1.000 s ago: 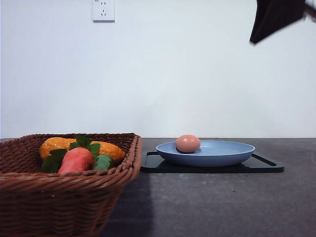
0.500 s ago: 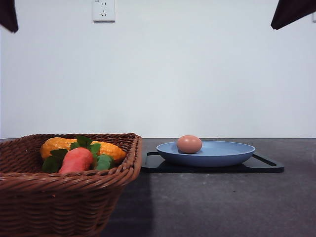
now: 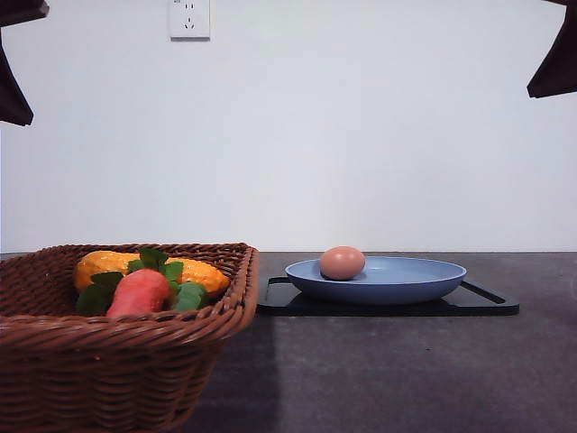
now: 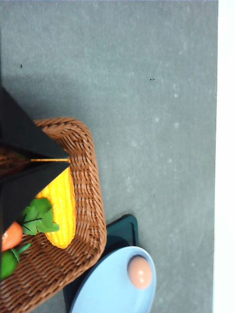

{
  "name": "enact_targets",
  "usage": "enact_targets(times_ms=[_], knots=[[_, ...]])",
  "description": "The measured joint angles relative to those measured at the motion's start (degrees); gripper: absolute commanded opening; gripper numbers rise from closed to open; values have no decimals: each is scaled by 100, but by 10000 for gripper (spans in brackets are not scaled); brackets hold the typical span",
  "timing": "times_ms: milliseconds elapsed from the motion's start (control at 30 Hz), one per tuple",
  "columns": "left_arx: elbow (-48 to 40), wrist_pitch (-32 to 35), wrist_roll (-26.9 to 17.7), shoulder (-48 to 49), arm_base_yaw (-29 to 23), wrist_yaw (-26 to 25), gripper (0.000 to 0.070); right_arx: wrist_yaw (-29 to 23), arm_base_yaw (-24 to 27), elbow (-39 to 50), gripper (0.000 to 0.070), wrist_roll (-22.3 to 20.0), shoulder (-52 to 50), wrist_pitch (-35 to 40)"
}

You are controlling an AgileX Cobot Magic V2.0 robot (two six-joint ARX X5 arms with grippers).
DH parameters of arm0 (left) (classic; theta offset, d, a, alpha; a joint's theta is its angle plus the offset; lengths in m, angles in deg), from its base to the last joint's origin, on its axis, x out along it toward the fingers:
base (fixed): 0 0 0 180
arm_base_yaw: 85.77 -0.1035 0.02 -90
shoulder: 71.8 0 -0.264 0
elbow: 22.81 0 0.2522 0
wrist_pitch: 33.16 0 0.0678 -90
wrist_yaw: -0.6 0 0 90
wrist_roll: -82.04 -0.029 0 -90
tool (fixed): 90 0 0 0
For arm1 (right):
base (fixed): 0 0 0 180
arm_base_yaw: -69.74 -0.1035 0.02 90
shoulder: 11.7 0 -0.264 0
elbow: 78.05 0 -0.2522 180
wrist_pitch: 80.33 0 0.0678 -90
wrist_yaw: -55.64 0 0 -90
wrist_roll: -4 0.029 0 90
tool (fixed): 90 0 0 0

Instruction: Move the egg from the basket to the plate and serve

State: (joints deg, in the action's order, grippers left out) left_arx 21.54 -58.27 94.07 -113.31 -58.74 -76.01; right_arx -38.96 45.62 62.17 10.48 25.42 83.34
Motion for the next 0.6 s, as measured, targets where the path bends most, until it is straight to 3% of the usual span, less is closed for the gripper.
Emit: enact_targets(times_ms=[500, 600], knots=[[0, -5, 79, 2, -10, 76, 0, 0, 0, 0, 0, 0, 0, -1], [0, -271, -27, 229, 49, 72, 0, 0, 0, 0, 0, 0, 0, 1]])
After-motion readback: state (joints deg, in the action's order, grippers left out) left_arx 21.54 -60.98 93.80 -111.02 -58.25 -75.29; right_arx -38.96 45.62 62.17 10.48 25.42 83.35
